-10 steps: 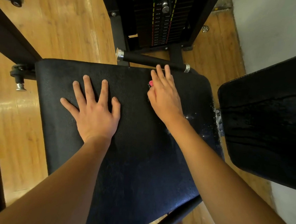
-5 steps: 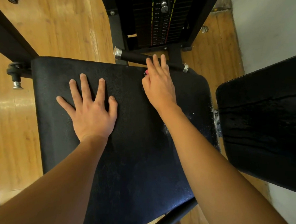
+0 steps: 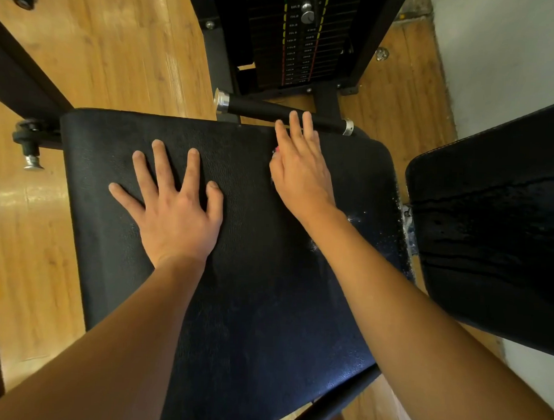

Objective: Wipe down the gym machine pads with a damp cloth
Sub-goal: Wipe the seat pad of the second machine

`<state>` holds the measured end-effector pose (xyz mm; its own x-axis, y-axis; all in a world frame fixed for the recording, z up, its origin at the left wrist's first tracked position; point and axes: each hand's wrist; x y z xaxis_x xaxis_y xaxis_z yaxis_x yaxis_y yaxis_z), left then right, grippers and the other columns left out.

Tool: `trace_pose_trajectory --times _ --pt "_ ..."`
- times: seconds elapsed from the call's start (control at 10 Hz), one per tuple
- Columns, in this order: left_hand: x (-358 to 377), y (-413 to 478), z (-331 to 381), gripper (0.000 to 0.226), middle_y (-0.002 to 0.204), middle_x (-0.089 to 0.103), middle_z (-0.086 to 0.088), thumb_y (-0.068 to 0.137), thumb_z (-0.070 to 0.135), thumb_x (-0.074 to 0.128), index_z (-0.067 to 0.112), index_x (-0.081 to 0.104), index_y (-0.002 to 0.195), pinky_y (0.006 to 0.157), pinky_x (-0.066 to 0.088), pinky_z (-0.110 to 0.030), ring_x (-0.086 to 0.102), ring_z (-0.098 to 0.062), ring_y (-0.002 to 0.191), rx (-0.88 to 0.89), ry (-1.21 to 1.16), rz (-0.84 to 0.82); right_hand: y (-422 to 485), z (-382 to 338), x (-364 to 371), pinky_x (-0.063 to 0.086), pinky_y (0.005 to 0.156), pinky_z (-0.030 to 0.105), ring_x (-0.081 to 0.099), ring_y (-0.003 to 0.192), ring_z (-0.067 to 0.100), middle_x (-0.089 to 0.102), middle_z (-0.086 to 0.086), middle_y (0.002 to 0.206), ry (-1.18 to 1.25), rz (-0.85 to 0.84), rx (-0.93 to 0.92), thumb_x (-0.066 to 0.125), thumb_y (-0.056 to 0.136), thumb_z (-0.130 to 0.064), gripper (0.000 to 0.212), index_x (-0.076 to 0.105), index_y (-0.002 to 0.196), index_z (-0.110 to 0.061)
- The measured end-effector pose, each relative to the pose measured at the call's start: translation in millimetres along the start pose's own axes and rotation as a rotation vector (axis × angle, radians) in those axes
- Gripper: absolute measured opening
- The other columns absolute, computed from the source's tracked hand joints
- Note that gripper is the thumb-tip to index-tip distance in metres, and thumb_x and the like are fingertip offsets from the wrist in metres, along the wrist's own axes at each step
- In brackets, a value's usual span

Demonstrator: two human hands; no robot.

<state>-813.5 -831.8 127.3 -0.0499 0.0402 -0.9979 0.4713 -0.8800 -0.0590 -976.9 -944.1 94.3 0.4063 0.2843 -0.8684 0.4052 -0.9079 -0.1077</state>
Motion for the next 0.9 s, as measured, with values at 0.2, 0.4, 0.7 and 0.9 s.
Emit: trace_pose_trajectory --times 0.2,0.4,0.7,0.9 --pt "-2 0 1 0.058 0.17 0.013 -0.011 0.103 0.05 0.033 0.032 0.033 0.158 0.119 0.001 -0.072 0.005 -0.037 0.157 -0.002 -0.01 -0.005 -15 0 2 -0.002 0.124 0.038 -0.002 0.158 0.032 0.015 0.018 0.169 0.032 0.02 0.05 0.039 0.107 -0.022 0.055 0.028 0.159 -0.008" --pt "-1 1 -4 0.058 0.17 0.013 -0.012 0.103 0.052 0.031 0.032 0.032 0.158 0.118 0.0 -0.073 0.005 -0.037 0.156 0.002 -0.017 0.008 -64 -6 8 -0.001 0.125 0.04 -0.002 0.158 0.03 0.017 0.017 0.169 0.046 0.024 0.068 0.034 0.104 -0.025 0.058 0.029 0.159 -0.008" --pt "2 -1 0 0.058 0.17 0.014 -0.012 0.103 0.051 0.032 0.032 0.033 0.158 0.118 0.001 -0.073 0.006 -0.038 0.156 0.004 -0.015 0.012 -21 -2 5 0.001 0.128 0.045 -0.004 0.158 0.034 0.011 0.018 0.17 0.018 0.018 0.031 0.037 0.106 -0.021 0.058 0.023 0.161 -0.007" --pt "1 -2 0 0.058 0.171 0.012 -0.011 0.103 0.052 0.03 0.033 0.031 0.159 0.119 0.001 -0.072 0.005 -0.037 0.157 0.004 -0.011 0.006 -35 2 7 -0.003 0.126 0.042 -0.006 0.158 0.033 0.009 0.018 0.17 0.026 -0.01 0.019 0.038 0.104 -0.021 0.06 0.023 0.16 -0.007"
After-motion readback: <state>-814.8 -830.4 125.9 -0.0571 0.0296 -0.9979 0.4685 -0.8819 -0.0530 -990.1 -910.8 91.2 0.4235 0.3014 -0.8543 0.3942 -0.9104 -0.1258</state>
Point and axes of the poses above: each hand's wrist, its own y-axis towards the middle knuckle, its own x-axis out of the palm, z = x × y
